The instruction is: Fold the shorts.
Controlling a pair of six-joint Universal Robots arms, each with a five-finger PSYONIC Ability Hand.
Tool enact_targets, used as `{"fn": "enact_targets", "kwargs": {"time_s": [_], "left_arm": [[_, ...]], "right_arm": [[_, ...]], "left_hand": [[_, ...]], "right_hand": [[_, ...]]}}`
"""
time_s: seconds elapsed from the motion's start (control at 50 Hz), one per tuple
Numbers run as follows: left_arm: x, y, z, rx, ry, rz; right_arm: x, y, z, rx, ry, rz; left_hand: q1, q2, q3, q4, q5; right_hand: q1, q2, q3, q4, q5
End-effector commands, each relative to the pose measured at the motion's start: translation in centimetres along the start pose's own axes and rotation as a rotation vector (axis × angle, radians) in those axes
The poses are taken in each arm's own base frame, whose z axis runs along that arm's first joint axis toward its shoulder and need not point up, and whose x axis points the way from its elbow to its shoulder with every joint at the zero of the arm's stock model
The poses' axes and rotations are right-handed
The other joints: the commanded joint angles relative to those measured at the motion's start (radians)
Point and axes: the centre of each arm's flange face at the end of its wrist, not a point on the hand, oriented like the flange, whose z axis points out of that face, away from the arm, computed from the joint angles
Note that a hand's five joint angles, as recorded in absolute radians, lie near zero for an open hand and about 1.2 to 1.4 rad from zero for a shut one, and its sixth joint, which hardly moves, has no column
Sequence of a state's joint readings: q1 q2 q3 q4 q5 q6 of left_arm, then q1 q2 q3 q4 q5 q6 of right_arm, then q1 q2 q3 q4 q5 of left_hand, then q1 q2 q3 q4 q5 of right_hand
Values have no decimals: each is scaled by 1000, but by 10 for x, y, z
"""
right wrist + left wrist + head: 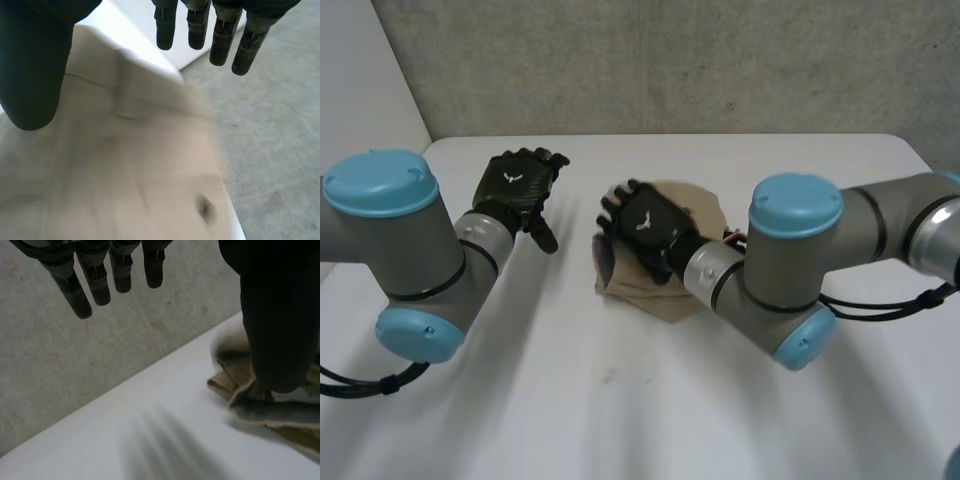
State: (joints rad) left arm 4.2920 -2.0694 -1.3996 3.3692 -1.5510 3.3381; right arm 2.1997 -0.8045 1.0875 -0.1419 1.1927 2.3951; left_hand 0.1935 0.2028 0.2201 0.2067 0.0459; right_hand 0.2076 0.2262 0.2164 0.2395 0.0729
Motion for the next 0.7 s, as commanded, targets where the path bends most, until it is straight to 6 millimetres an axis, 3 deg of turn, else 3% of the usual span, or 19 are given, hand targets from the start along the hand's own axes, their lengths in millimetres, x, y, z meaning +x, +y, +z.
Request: {"fn": "enact_targets", "kwargs": {"time_s": [0.02, 0.12, 0.18, 0.32, 0.36, 0.48, 0.56, 0.7], "left_arm": [[5, -30, 6, 67, 18, -44], [31, -63, 7, 121, 103, -128], [42, -59, 15, 99, 145, -160], [86, -25, 29, -56, 256, -196], [95, -6, 33, -128, 267, -195], [98, 36, 34, -302, 224, -170], [94, 51, 38, -333, 166, -140], [92, 56, 44, -320, 162, -3]], "right_arm": [[72, -24, -15, 42, 234, 405], [97, -9, -18, 36, 303, 552], [97, 9, -14, -11, 310, 569], [83, 50, -5, -186, 271, 641], [75, 64, -3, -240, 250, 667], [71, 91, -7, -330, 231, 705], [72, 102, -9, -364, 231, 711], [72, 111, -7, -395, 222, 584]], "left_hand": [[-19, -28, -46, -32, -46], [-19, -28, -46, -32, -46], [-12, -22, -39, -25, -39], [-9, -19, -36, -23, -36], [-6, -16, -33, -20, -33], [-3, -13, -30, -17, -30], [-3, -13, -30, -17, -30], [-6, -16, -33, -20, -33]], "right_hand": [[-33, -52, -42, -65, -73], [-33, -52, -42, -65, -73], [-33, -52, -42, -65, -73], [-33, -52, -42, -65, -73], [-33, -52, -42, -65, -73], [-33, -52, -42, -65, -73], [-33, -52, -42, -65, -73], [-33, -52, -42, -65, -73]]}}
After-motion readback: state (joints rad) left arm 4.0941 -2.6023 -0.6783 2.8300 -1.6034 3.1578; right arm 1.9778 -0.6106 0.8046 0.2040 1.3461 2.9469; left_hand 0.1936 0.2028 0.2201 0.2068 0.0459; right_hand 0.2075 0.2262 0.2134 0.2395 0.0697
